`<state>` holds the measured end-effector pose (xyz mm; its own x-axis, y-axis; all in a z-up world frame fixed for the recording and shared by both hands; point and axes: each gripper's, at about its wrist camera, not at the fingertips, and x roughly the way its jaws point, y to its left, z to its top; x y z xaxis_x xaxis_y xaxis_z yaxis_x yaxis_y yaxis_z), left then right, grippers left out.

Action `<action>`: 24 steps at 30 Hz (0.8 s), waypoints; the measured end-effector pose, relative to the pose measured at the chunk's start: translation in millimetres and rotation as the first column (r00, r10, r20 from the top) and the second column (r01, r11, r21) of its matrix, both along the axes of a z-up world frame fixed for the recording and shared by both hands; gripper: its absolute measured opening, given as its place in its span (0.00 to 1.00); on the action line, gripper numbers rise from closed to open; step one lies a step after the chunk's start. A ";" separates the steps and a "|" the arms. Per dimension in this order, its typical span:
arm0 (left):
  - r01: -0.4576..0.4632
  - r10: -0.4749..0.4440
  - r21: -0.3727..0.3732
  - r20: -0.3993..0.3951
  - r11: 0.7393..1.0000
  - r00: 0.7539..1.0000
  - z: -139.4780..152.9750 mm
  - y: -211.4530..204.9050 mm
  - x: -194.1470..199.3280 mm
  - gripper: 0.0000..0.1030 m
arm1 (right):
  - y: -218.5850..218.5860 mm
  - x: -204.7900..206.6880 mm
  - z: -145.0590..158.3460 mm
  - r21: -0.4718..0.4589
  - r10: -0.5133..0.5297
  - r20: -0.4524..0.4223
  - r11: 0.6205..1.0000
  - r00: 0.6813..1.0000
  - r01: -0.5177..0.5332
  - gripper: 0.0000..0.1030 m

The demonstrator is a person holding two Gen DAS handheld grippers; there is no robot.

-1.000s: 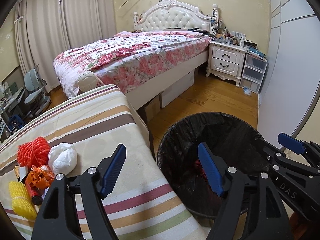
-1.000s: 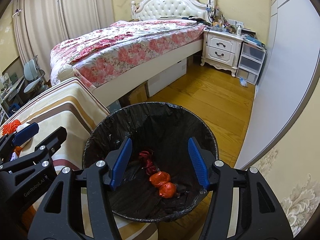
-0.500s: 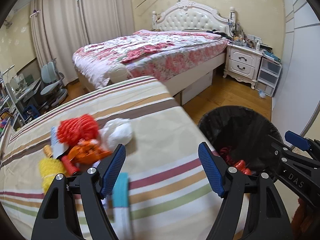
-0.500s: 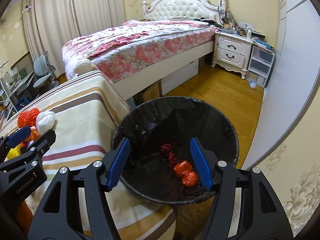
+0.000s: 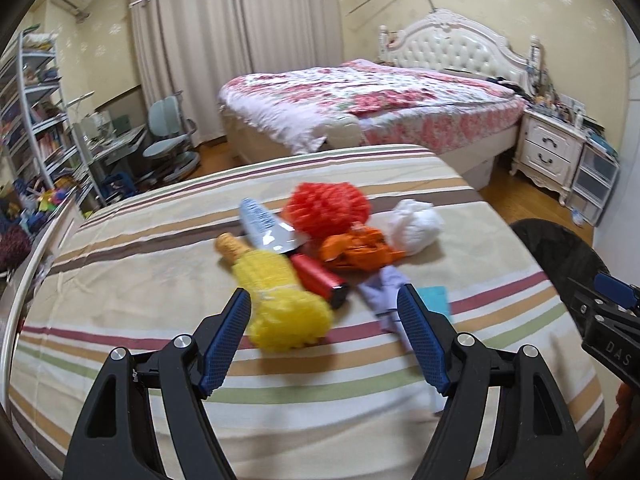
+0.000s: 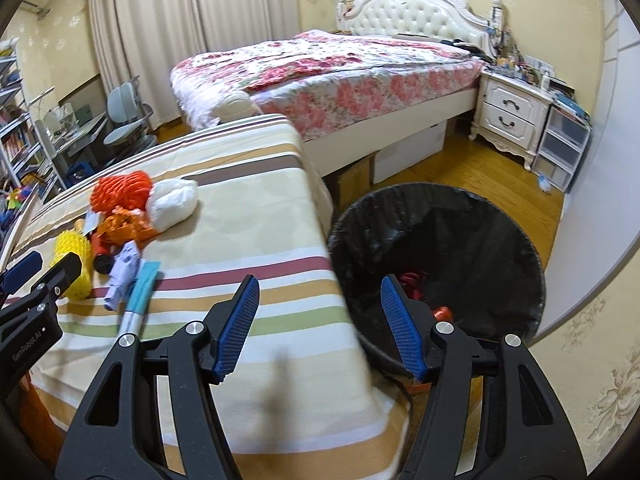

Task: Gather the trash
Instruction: 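Grasp the yellow foam mesh bundle with the left tool while the right tool approaches the lavender cloth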

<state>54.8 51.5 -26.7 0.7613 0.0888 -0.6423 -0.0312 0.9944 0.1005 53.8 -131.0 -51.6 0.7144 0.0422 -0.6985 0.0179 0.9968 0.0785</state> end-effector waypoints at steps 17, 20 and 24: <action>-0.017 0.010 -0.075 -0.097 0.997 0.995 -26.4 42.5 13.2 0.52 | 67.2 -0.4 -1.1 -0.040 0.133 -0.028 0.990 0.991 -0.134 0.61; -0.021 0.015 -0.069 -0.088 0.997 0.996 -24.6 47.8 7.9 0.50 | 77.3 -1.3 0.4 -0.044 0.155 -0.027 0.987 0.988 -0.156 0.61; -0.039 0.034 -0.066 -0.079 0.997 0.996 -21.6 60.0 0.7 0.50 | 91.4 -3.6 1.8 -0.052 0.189 -0.026 0.980 0.982 -0.191 0.61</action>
